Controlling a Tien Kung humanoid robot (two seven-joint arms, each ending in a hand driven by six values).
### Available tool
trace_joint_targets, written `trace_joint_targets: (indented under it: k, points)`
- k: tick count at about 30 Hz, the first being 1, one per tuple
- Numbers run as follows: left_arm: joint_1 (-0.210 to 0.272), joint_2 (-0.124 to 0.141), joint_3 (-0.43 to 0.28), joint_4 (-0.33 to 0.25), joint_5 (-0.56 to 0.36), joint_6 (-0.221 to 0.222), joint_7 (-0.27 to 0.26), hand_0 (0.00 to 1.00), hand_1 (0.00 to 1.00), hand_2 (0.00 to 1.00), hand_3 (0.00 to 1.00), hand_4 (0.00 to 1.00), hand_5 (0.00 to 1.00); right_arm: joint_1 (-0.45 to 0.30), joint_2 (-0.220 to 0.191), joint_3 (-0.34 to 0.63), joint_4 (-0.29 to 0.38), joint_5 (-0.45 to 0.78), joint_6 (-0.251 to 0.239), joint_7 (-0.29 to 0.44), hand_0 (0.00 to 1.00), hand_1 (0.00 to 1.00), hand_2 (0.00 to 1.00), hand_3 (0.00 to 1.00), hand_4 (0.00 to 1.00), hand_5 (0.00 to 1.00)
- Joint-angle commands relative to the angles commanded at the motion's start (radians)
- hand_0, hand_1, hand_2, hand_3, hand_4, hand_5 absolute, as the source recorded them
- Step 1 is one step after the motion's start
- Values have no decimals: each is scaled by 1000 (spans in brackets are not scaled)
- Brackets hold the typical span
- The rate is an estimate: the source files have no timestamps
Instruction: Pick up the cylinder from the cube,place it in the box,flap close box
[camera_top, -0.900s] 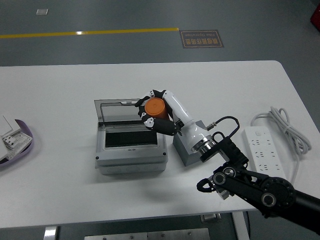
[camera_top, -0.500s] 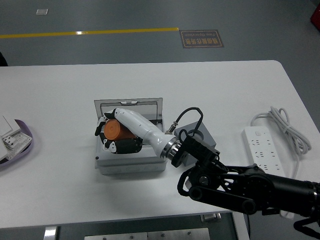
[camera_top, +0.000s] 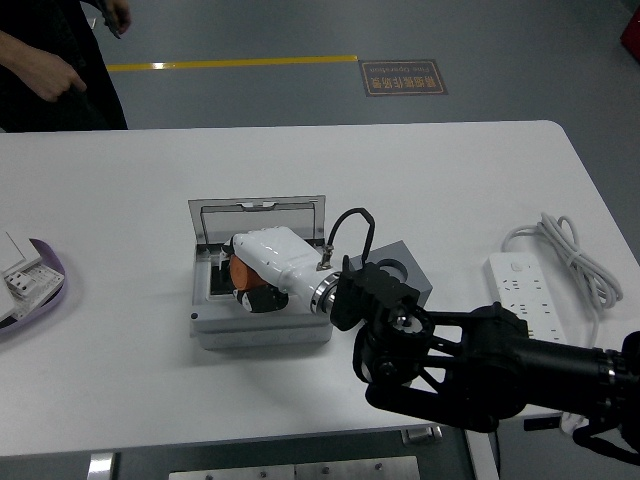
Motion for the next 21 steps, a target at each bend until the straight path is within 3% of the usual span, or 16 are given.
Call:
trace_joint_targets:
  k: [1,2,7,8,13,14,21]
  points:
    - [0,0,-1,0,1,0,0,514,566,563,608,725,175,0,1,-1,0,-13,6,-13,681,638,621,614,316,2]
    - [0,0,-1,0,1,0,0,514,566,564,608,725,175,1,2,-1,0,-24,9,-22,719,680,697,680,447,206]
    - [0,0,-2,0,3,-1,1,514,566,564,608,725,175,1,4,-2,0,-51,13,-44,719,680,697,680,447,206]
    - [-1,0,-2,0,3,-1,1,514,567,564,608,726,177,1,5,-1,0,-54,13,-47,816,724,761,801,736,264]
    - [-2,1,4,-1,-3,0,-2,514,567,564,608,726,177,-1,5,-1,-10,-55,17,-59,816,724,761,801,736,264]
    - [-3,1,6,-2,-5,0,-3,514,566,563,608,726,178,-2,5,-1,-14,-54,19,-61,840,752,776,857,825,223]
    - [-5,2,11,-3,-8,0,-5,514,567,564,609,725,177,-7,4,1,-28,-55,44,-62,850,756,781,864,854,217]
